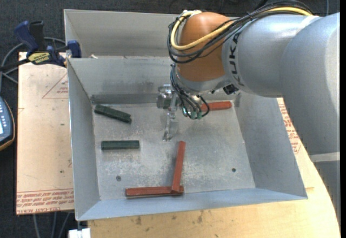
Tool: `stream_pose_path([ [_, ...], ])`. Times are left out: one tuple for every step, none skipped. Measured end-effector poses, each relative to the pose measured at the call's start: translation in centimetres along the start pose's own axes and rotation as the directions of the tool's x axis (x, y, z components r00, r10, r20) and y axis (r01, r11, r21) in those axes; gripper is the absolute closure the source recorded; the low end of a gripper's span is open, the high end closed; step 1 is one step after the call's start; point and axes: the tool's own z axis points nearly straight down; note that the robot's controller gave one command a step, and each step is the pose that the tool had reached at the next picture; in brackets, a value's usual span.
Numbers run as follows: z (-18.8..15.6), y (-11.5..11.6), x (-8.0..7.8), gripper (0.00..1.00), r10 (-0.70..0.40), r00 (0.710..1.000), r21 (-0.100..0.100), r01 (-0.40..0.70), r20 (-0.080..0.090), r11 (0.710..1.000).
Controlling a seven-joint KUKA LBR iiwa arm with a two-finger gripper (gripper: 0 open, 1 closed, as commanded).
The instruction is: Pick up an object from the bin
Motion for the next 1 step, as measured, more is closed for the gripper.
stream_pose_path([
  [-2.07, 3.95, 8.22, 0.00, -0.257, 0.967, 0.000, 0.257, 0.005, 0.967],
])
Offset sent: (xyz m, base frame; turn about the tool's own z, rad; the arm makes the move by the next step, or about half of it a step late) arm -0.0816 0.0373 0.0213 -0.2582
